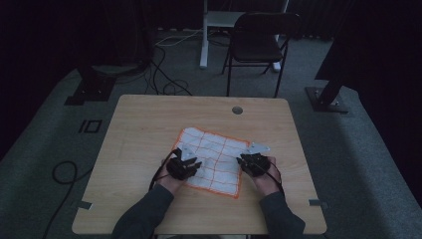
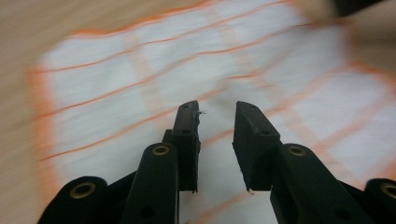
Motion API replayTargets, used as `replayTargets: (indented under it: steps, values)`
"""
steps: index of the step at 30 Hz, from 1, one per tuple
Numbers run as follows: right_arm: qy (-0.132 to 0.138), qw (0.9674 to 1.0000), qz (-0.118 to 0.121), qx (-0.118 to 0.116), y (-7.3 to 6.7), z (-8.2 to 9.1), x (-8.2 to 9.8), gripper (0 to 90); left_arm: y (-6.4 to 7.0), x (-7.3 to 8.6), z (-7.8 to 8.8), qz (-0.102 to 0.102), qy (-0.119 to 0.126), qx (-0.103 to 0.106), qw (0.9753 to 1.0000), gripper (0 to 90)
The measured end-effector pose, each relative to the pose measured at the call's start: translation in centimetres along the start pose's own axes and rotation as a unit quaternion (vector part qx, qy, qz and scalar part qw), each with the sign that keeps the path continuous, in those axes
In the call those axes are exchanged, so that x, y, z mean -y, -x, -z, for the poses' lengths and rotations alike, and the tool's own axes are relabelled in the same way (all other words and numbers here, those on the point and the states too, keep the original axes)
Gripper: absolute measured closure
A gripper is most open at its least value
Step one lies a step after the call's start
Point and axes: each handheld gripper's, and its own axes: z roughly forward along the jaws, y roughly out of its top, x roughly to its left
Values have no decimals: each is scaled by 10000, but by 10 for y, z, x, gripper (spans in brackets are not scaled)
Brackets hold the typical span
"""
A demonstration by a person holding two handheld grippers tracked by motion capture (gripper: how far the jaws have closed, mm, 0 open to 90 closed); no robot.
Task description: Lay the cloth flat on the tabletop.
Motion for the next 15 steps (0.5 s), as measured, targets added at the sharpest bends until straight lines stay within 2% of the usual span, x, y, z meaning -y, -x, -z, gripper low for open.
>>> replayTargets:
  steps: [3,5,6,7,11,13,15]
  values:
    - [-54,10000,-52,64,2,-7,-4,762,-23,6,-4,163,-93,-299,9994,716]
    - [-81,9999,-72,91,3,-11,-5,768,-29,7,-6,224,-129,-348,9991,723]
    - [-107,9998,-87,127,3,-13,-5,773,-42,14,-11,409,-232,-478,9977,723]
    - [-250,9994,-118,224,5,-22,-6,775,-46,17,-13,481,-288,-495,9972,740]
    - [-507,9977,-127,423,9,-33,-3,767,-52,29,-18,623,-484,-508,9956,761]
    - [-541,9975,-131,441,10,-34,-2,768,-51,31,-18,650,-456,-491,9956,773]
    - [-557,9973,-173,444,13,-38,0,767,-50,33,-15,799,-495,-423,9947,782]
